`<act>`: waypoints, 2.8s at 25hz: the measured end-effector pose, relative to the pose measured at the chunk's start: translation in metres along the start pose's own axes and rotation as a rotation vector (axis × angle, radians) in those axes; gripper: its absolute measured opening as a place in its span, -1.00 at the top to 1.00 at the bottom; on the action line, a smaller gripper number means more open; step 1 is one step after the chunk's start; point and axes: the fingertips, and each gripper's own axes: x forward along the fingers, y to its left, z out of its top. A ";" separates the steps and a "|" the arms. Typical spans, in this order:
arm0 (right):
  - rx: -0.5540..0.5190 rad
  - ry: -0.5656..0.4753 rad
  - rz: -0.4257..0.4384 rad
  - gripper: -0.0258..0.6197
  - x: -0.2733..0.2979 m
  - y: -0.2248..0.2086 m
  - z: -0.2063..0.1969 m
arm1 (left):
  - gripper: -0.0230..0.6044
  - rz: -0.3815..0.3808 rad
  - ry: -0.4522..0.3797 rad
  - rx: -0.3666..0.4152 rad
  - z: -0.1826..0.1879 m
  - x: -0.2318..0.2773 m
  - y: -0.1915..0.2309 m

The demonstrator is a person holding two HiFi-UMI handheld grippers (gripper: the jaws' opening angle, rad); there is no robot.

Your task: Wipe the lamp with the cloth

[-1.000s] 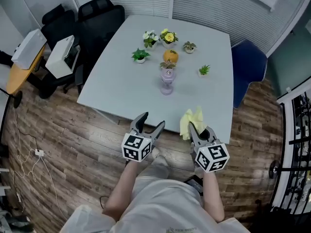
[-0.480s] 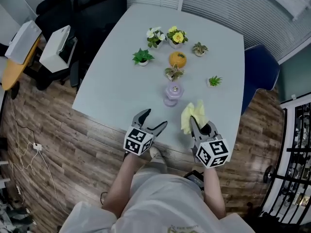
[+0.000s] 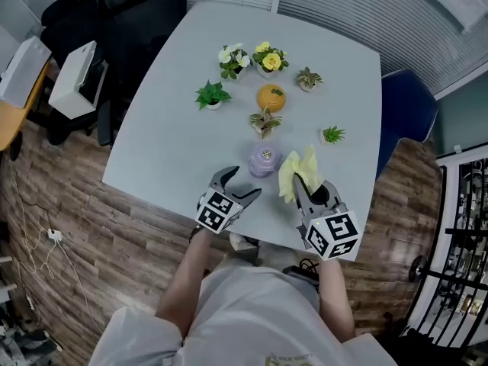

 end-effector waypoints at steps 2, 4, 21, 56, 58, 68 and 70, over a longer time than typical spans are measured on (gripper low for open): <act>0.001 0.001 0.016 0.78 0.006 -0.003 0.002 | -0.18 0.002 0.015 0.006 -0.001 0.008 0.004; 0.012 -0.003 0.032 0.78 0.013 -0.007 0.003 | -0.18 0.000 0.028 0.022 -0.003 0.018 0.009; 0.042 0.011 0.148 0.78 0.046 -0.017 0.001 | -0.18 -0.092 0.190 0.251 -0.027 0.062 0.022; -0.019 0.080 0.193 0.78 0.070 -0.005 -0.010 | -0.03 -0.148 0.230 0.359 -0.025 0.073 0.027; -0.019 0.079 0.194 0.78 0.071 -0.005 -0.011 | -0.03 -0.147 0.230 0.360 -0.026 0.073 0.027; -0.018 0.078 0.203 0.78 0.073 -0.005 -0.013 | -0.04 -0.138 0.231 0.342 -0.026 0.075 0.027; -0.018 0.080 0.202 0.78 0.072 -0.005 -0.013 | -0.05 -0.133 0.220 0.341 -0.026 0.074 0.027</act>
